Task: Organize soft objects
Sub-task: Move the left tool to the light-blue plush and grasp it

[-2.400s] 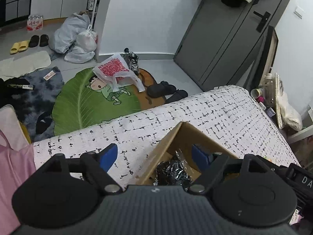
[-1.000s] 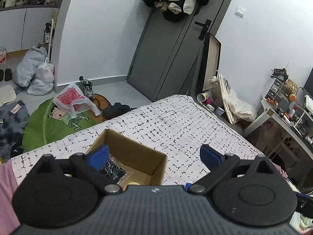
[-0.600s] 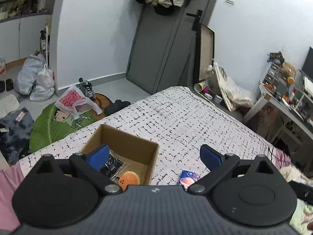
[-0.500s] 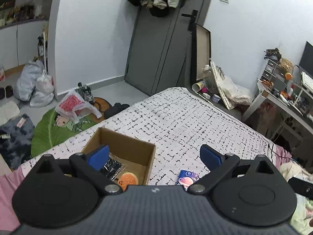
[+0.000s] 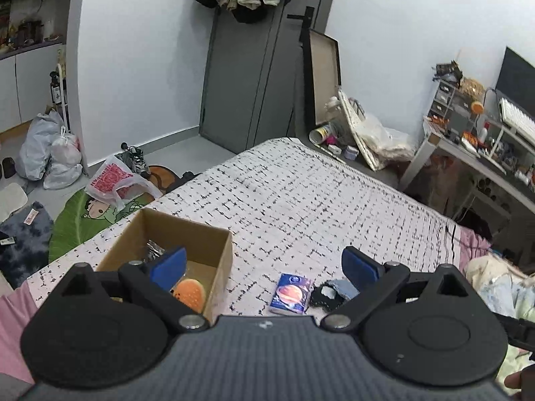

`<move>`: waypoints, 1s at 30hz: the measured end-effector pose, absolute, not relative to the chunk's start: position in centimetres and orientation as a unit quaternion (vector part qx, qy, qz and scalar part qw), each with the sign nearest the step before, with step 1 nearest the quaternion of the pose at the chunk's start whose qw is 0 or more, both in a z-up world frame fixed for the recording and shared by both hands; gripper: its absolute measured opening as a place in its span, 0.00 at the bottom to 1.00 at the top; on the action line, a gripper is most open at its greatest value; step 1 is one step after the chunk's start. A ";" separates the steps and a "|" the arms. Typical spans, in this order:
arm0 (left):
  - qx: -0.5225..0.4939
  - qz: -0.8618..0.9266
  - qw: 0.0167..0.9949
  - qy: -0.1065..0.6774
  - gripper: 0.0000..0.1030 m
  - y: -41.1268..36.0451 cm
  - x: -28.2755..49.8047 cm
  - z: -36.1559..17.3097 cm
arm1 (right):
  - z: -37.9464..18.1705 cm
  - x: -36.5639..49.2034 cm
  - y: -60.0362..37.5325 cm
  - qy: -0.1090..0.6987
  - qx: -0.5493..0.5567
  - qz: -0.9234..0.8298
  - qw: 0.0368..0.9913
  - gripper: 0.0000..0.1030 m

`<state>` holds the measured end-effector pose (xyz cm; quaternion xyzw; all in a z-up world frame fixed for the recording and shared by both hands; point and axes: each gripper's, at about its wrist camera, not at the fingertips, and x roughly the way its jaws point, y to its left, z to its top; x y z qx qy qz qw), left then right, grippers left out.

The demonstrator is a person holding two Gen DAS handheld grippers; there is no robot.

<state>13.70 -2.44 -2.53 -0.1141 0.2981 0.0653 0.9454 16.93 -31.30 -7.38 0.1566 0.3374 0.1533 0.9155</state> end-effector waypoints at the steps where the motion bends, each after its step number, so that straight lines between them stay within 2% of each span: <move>1: -0.109 0.065 0.946 0.300 0.96 -2.9 13.7 -2.6 | -7.6 17.0 -31.4 0.340 0.156 0.154 0.915 1.00; 19: -0.071 0.051 0.936 0.341 0.95 -10.2 15.9 -6.2 | -12.6 19.1 -37.6 0.414 0.273 0.100 0.863 1.00; 30: -0.095 0.028 0.922 0.375 0.88 -13.2 18.6 -9.4 | -14.4 20.5 -37.8 0.432 0.274 0.106 0.852 0.99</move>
